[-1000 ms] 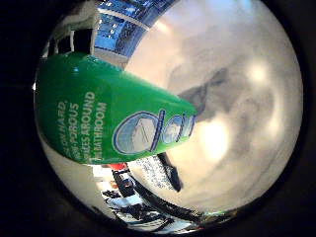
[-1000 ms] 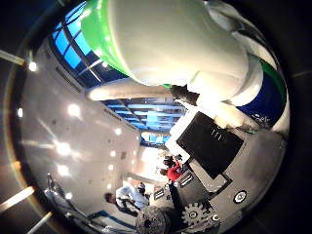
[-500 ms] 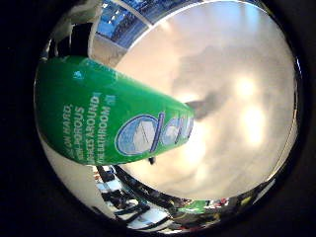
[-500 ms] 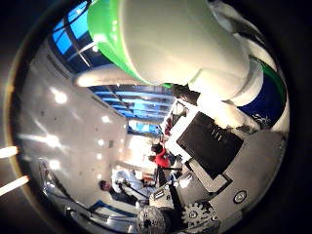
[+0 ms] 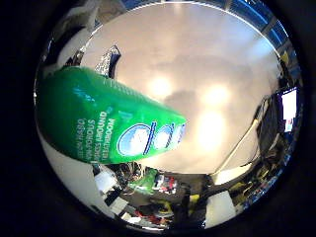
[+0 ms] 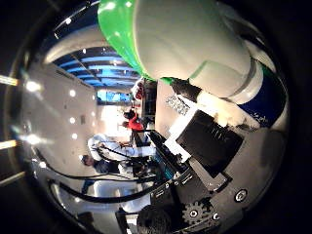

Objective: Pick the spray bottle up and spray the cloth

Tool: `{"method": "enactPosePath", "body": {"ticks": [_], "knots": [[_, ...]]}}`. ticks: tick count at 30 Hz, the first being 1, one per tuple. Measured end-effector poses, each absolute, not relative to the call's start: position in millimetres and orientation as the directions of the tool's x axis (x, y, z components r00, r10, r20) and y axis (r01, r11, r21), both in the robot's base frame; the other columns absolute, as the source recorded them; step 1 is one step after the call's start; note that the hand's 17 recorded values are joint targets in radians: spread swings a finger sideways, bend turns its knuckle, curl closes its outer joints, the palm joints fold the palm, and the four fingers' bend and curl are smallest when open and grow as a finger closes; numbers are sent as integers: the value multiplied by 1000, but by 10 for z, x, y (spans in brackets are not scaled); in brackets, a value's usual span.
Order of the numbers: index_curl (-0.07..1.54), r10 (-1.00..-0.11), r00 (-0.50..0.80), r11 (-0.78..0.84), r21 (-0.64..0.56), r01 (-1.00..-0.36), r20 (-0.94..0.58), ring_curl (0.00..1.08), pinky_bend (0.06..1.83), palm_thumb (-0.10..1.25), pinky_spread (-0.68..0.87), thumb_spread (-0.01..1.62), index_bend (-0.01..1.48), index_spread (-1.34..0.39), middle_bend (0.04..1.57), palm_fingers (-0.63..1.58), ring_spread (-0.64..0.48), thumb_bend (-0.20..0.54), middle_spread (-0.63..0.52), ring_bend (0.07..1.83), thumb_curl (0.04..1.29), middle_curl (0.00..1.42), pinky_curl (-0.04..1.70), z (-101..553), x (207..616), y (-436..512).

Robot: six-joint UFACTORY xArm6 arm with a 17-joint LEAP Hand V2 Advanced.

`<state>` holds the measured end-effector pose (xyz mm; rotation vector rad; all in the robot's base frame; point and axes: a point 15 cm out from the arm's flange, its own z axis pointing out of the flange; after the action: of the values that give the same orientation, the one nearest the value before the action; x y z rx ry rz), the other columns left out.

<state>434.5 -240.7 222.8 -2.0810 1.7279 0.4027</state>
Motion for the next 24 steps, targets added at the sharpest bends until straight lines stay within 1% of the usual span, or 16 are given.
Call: {"method": "enactPosePath", "body": {"ticks": [3,7,12,19,22,24], "knots": [[1171,-898,208,-169,-132,-977,-388,905,1020,1147,-112,1036,927,-361,1312,1065,-243,-12,-158,1341,568,929,1570,2190,4318,-2374],[1170,-918,247,-209,-152,-966,-311,912,1016,1146,-109,1037,927,-357,1313,1066,-245,-12,-158,1340,573,925,1580,2185,4361,-2127],[1169,-926,280,-248,-149,-957,-253,921,1018,1145,-105,1038,927,-354,1325,1067,-248,-12,-158,1337,577,924,1591,2214,4515,-1706],[1168,-945,283,-261,-143,-955,-164,929,1017,1138,-100,1040,928,-351,1327,1066,-249,-12,-158,1333,584,921,1598,2367,4750,-1263],[1168,-948,288,-270,-135,-953,-133,932,1017,1137,-99,1040,928,-351,1327,1067,-250,-12,-158,1332,587,920,1600,2349,4826,-1125],[1167,-948,286,-271,-118,-955,-137,934,1016,1137,-97,1041,928,-350,1328,1067,-250,-12,-158,1330,589,919,1602,2211,4798,-1044]]}}
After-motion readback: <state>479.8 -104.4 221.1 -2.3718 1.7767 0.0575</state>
